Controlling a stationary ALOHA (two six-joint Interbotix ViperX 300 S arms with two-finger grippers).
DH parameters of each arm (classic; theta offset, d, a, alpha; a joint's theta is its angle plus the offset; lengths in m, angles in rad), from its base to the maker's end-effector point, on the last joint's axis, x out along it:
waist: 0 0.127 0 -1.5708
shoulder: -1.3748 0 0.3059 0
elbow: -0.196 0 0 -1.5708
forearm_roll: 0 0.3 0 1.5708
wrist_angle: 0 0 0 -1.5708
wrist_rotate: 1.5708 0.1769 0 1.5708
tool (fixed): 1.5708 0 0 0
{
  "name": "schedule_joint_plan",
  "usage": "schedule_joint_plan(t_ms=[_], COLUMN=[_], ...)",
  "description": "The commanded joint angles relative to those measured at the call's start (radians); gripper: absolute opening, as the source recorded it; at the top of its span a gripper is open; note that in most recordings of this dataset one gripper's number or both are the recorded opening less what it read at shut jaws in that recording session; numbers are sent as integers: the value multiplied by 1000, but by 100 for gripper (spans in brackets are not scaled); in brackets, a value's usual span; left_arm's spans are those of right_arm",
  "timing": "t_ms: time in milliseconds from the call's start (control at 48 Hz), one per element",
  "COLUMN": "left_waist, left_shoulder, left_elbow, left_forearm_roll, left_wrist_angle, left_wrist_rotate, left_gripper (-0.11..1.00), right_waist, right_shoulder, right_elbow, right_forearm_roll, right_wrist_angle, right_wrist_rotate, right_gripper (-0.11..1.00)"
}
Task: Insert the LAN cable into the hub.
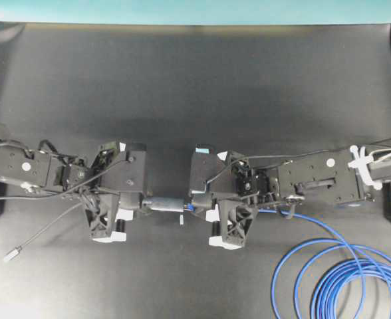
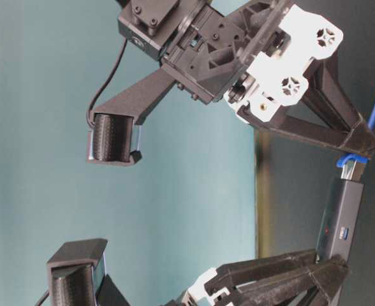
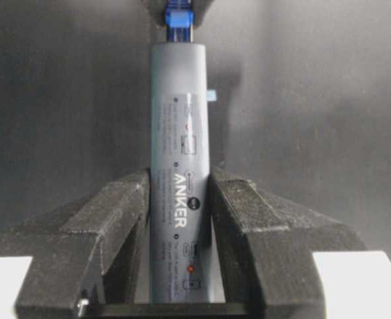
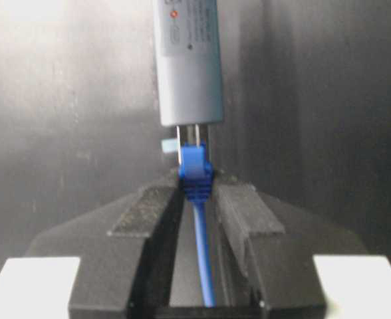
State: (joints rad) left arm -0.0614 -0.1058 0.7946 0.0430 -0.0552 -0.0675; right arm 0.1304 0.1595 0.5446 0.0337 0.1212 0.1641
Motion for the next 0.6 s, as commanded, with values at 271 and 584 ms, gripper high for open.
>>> schedule_joint_plan(t_ms=[271,584], left_waist=[5,3], left_shoulder=[18,17], left_elbow=[-58,-40], left_forearm_roll=[3,3], left_wrist_angle=[-32,-25], left_wrist_rotate=[25,26], left_gripper=[28,28], right_waist=[-5,0], right_shoulder=[2,-5], right_elbow=[-58,-46], right_forearm_roll=[-8,-8], right_wrist_angle=[-41,-31], right_wrist_rotate=[-15,-15], right_gripper=[13,13])
